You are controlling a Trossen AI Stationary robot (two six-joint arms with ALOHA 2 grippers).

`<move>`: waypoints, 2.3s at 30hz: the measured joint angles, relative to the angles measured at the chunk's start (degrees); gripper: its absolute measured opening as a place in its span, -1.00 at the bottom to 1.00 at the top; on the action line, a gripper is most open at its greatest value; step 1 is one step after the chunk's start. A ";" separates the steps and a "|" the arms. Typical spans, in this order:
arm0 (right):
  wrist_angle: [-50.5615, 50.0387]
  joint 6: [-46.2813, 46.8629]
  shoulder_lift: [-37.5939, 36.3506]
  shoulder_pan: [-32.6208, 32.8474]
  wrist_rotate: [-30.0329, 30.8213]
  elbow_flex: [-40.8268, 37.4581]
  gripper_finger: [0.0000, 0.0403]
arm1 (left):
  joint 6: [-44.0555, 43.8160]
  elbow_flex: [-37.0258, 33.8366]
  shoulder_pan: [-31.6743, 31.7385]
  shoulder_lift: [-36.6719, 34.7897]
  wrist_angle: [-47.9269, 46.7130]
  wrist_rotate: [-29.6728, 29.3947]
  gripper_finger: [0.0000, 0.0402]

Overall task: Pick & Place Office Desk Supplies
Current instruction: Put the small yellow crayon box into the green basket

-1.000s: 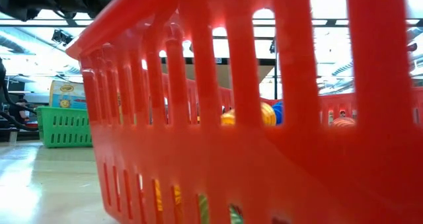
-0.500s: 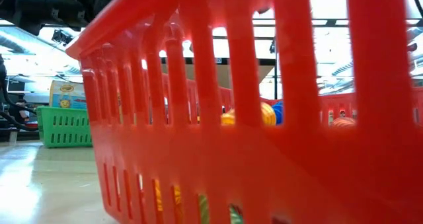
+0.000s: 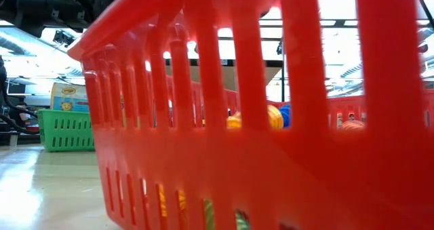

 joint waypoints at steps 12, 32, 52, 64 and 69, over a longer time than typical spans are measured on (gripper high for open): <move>1.53 -3.72 0.36 0.00 0.75 0.02 -0.15 | -0.35 0.02 0.81 0.81 -0.14 1.27 -0.74; 3.80 -5.50 3.11 -0.15 2.01 -0.03 -0.15 | -2.66 0.02 4.07 4.11 3.37 6.44 -0.74; 3.91 -5.20 3.97 -0.09 0.82 0.32 -0.78 | -3.06 -0.02 4.02 4.09 2.83 6.62 -0.75; 5.68 -1.45 4.05 0.85 1.18 0.43 -0.80 | -2.16 -0.01 3.97 4.10 7.27 9.95 -0.27; 7.21 0.12 4.14 1.18 1.88 0.43 -0.81 | 0.92 0.04 2.56 3.76 9.00 10.33 -0.17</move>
